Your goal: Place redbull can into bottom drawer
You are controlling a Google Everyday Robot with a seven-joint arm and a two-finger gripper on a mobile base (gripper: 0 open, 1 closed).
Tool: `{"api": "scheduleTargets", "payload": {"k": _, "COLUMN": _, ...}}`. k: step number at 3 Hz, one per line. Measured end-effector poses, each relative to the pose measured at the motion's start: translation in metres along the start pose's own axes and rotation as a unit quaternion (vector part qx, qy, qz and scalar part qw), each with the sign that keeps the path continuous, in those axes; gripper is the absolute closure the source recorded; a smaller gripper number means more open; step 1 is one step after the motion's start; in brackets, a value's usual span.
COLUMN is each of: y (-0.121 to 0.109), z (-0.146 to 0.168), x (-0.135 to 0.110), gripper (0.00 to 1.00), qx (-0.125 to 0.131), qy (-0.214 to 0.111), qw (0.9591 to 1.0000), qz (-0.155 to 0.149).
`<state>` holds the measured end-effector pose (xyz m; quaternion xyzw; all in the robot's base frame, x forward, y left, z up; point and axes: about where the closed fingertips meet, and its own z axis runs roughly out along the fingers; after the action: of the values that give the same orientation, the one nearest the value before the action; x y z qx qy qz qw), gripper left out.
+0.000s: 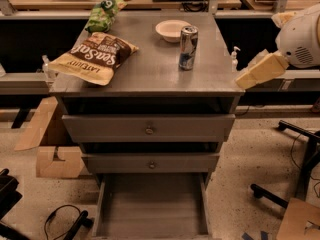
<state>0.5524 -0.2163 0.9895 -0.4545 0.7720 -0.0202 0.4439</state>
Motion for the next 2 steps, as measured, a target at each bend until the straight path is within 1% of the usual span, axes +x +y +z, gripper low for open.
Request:
{"api": "scheduleTargets", "payload": {"k": 1, "y": -0.004, "z": 0.010, "x": -0.001, "gripper": 0.00, "qx": 0.003, "qy": -0.015, "qw": 0.9997, "qz": 0.019}}
{"api": "scheduleTargets", "payload": {"k": 2, "y": -0.020, "z": 0.059, "x": -0.003, "gripper": 0.00, "qx": 0.022, "qy": -0.063, "qw": 0.9957, "qz": 0.064}}
